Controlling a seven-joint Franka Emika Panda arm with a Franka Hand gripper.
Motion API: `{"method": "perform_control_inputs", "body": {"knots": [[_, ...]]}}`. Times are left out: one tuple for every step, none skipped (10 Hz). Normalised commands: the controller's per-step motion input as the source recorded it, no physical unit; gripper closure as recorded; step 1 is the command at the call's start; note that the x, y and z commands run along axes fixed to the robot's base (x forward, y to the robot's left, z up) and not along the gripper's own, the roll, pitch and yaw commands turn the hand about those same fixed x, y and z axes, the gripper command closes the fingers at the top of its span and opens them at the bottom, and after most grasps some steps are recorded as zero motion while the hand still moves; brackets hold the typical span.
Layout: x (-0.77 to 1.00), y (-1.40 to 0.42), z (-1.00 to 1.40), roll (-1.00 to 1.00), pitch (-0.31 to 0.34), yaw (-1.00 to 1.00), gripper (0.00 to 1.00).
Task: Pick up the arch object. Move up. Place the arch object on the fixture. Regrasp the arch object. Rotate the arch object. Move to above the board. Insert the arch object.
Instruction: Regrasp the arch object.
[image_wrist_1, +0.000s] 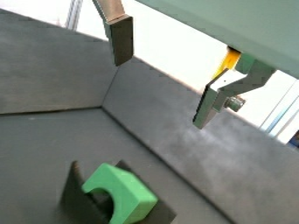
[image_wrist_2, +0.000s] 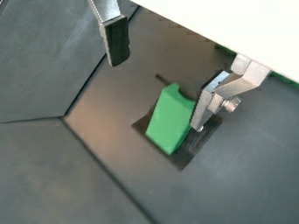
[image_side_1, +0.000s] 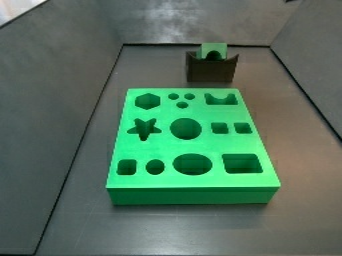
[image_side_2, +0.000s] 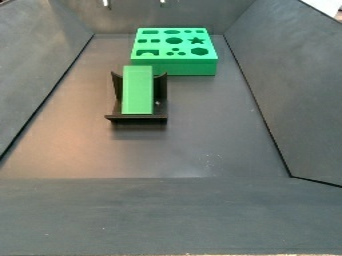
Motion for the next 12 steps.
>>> {"method": "perform_control_inputs", "body": {"knots": [[0.11,-0.04,-0.02,0.99,0.226,0.18,0.00],[0.11,-0.05,-0.02,0.75,0.197,0.20,0.00],[0.12,-0.05,-0.02,0.56,0.171,0.22,0.00],[0.12,-0.05,-0.02,0.44,0.150,0.23,0.00],[0.10,-0.04,-0.01,0.24,0.087,0.24,0.00],[0.10,-0.04,-0.01,0.19,0.061,0.23,0.00],[0.09,-0.04,-0.01,0.14,0.020,0.21,0.00],[0.04,0.07,-1.00,0.14,-0.080,0.19,0.00],[0.04,0.07,-1.00,0.14,-0.092,0.15,0.00],[0.05,0.06,-1.00,0.13,-0.120,0.11,0.00],[0.06,0.06,-1.00,0.11,-0.132,0.08,0.00],[0.06,0.06,-1.00,0.08,-0.133,0.03,0.00]]}}
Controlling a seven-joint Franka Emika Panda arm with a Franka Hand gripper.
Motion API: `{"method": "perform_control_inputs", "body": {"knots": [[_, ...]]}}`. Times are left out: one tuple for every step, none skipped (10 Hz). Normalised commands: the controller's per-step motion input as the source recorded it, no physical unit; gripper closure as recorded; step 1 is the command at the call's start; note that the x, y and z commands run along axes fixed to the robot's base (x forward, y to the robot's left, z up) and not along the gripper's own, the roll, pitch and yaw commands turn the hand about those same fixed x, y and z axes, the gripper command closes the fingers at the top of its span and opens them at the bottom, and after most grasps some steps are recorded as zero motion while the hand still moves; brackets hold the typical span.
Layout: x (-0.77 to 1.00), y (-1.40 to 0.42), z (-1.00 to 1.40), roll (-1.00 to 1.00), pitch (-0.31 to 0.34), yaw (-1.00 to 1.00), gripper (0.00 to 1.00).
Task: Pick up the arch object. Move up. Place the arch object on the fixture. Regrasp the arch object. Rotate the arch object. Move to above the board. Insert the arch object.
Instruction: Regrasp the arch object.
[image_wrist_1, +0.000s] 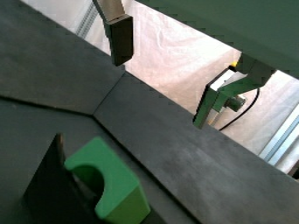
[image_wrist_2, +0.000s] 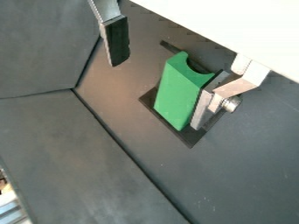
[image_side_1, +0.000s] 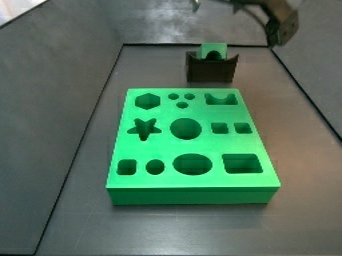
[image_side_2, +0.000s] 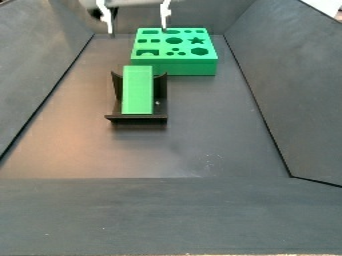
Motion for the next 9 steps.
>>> {"method": "perform_control_inputs", "body": {"knots": [[0.07,0.05,-1.00,0.06,-0.128,0.00,0.00],[0.07,0.05,-1.00,0.06,-0.108,-0.03,0.00],[0.08,0.05,-1.00,0.05,-0.099,-0.04,0.00],[0.08,0.04,-1.00,0.06,-0.072,-0.05,0.00],[0.09,0.04,-1.00,0.05,-0.051,-0.05,0.00],[0.09,0.02,-0.90,0.05,-0.018,-0.05,0.00],[0.09,0.02,-0.80,0.05,-0.004,-0.04,0.00],[0.09,0.01,-0.55,0.05,0.030,-0.02,0.00],[0.08,0.00,-0.46,0.05,0.036,-0.01,0.00]]}}
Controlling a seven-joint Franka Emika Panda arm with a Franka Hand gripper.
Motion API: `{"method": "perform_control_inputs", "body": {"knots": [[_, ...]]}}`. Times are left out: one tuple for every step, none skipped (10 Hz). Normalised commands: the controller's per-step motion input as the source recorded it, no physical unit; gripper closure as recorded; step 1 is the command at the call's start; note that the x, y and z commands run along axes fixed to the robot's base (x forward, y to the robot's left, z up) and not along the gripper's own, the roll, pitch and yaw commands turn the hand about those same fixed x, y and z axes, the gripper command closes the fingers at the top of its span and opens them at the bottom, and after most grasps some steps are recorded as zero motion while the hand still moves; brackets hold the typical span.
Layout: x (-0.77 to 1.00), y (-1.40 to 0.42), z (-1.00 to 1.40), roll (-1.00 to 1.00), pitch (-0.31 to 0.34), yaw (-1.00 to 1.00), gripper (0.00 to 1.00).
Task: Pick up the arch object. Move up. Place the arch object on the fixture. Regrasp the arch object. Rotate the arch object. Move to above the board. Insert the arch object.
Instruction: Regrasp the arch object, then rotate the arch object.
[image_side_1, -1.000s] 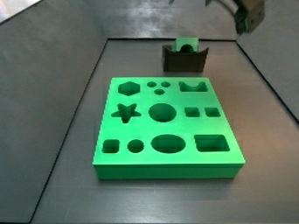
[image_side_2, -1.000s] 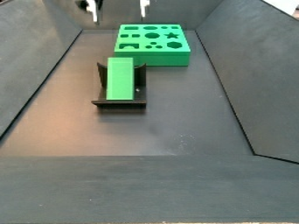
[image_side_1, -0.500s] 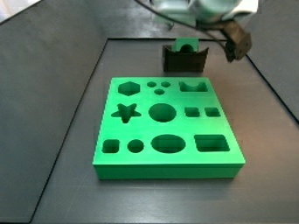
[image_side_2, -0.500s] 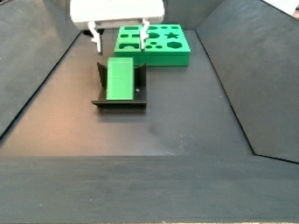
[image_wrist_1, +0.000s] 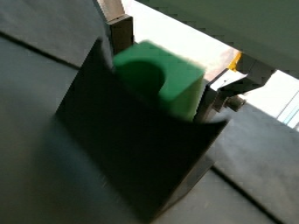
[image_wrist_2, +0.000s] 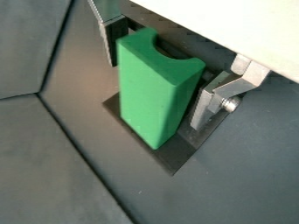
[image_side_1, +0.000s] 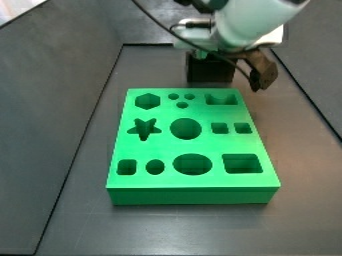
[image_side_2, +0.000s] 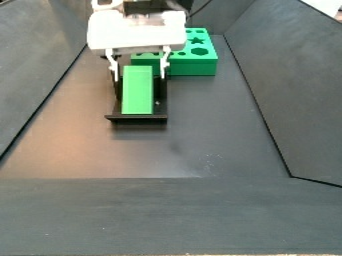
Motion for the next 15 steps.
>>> {"method": "perform_control_inputs", "body": {"knots": [[0.07,0.00,-0.28,0.05,0.040,0.01,0.00],[0.00,0.00,0.00,0.00,0.000,0.00,1.00],[-0.85,0.12,1.00,0.00,0.000,0.00,1.00],[-0.85,0.11,1.00,-0.05,-0.031,0.01,1.00],[-0.85,0.11,1.00,-0.07,-0.047,0.01,1.00],[-0.85,0.10,1.00,-0.09,-0.061,0.01,1.00],[-0.85,0.09,1.00,-0.10,-0.079,0.01,1.00],[-0.86,0.09,1.00,-0.12,-0.096,-0.01,1.00],[-0.87,0.09,1.00,-0.12,-0.104,-0.03,1.00],[-0.89,0.08,1.00,-0.13,-0.113,-0.05,1.00],[-0.90,0.08,1.00,-0.13,-0.111,-0.06,1.00],[-0.91,0.08,1.00,-0.13,-0.098,-0.08,1.00],[-0.93,0.07,1.00,-0.14,-0.088,-0.10,1.00],[-0.94,0.07,1.00,-0.14,-0.067,-0.11,1.00],[-0.96,0.07,1.00,-0.15,-0.053,-0.11,1.00]]}}
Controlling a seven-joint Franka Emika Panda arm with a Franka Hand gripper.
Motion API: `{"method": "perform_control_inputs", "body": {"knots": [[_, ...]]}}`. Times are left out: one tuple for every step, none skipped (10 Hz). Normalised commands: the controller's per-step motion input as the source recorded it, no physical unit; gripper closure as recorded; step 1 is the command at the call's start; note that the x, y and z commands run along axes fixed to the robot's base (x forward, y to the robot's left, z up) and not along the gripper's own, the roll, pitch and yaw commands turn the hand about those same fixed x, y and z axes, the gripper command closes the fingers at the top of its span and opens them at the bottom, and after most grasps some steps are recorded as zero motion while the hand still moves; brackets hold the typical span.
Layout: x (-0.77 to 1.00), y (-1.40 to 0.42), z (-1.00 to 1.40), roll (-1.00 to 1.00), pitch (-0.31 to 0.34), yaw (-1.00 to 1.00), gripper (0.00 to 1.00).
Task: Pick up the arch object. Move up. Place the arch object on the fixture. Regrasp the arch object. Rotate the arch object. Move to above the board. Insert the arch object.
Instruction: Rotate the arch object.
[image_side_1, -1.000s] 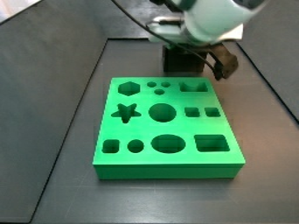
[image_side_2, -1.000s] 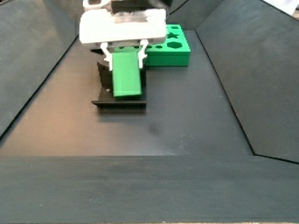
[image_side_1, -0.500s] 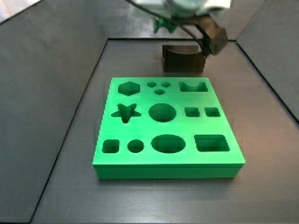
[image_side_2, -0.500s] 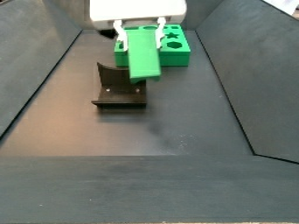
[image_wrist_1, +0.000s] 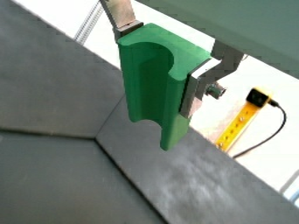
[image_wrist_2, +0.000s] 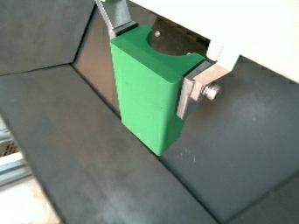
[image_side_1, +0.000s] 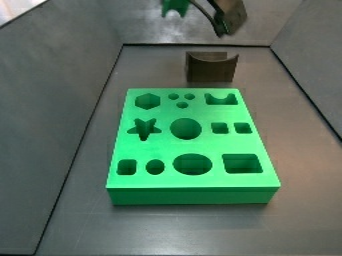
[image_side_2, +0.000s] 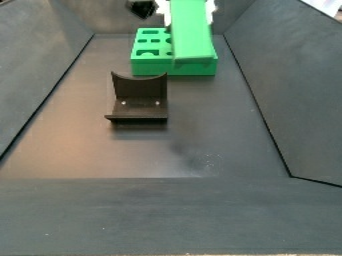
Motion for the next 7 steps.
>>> {"method": "perform_control_inputs", "body": {"knots": [[-0.85,0.05,0.85,-0.15,-0.035,-0.10,1.00],[-0.77,0.04,0.74,-0.14,-0.026,-0.10,1.00],[-0.59,0.02,0.52,-0.15,-0.016,-0.08,1.00],[-0.47,0.02,0.35,-0.15,-0.012,-0.08,1.00],[-0.30,0.02,0.12,-0.14,-0.010,-0.06,1.00],[-0.20,0.02,0.03,-0.13,-0.013,-0.06,1.00],[0.00,0.00,0.00,-0.97,-0.072,-1.00,1.00]]}}
